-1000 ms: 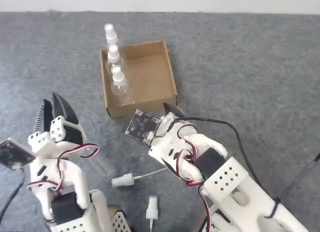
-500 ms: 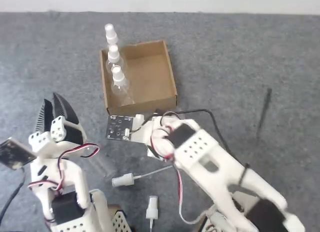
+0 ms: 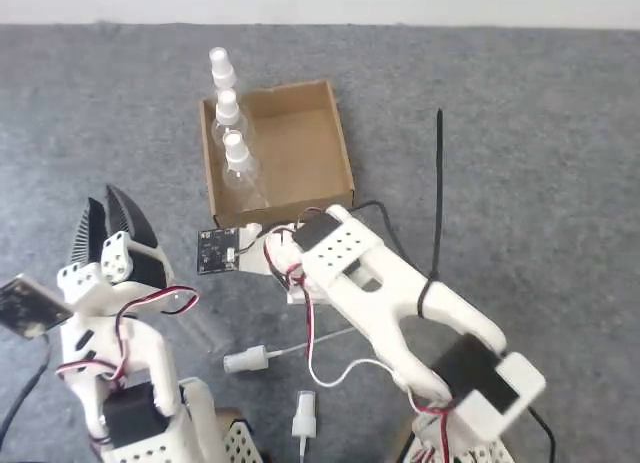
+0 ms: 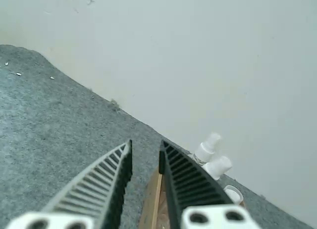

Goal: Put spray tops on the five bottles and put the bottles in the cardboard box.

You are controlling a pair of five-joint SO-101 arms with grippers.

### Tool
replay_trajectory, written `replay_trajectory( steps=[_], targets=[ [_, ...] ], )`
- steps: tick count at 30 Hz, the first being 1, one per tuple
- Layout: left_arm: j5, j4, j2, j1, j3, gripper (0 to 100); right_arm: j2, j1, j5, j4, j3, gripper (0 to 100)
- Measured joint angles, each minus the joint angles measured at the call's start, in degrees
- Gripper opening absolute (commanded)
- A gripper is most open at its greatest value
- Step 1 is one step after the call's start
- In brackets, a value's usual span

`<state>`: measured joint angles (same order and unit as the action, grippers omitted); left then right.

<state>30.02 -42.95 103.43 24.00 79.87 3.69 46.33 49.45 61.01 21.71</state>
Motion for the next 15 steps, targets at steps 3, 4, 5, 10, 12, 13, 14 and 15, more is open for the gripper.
replay_trajectory(
  steps=[3,4,5,10,12,13,14,15],
  targets=[
    [0.00,0.00,0.00,0.00,0.00,8,2.46,-0.26,0.09,-0.18,-2.02,28.4],
    [0.00,0.00,0.00,0.00,0.00,8,3.16,-0.35,0.35,-0.26,-2.46,28.4],
    [0.00,0.00,0.00,0.00,0.00,8,3.69,-0.35,0.79,-0.18,-2.81,28.4],
    [0.00,0.00,0.00,0.00,0.00,8,4.57,-0.97,1.41,1.58,-3.08,28.4],
    [0.00,0.00,0.00,0.00,0.00,8,5.27,-1.14,1.67,1.49,-3.08,28.4],
    [0.00,0.00,0.00,0.00,0.00,8,5.27,-1.32,1.67,1.58,-3.08,28.4],
    [0.00,0.00,0.00,0.00,0.00,8,5.27,-1.58,1.67,1.58,-3.08,28.4],
    [0.00,0.00,0.00,0.00,0.00,8,5.27,-1.93,1.58,1.58,-3.08,28.4]
  ],
)
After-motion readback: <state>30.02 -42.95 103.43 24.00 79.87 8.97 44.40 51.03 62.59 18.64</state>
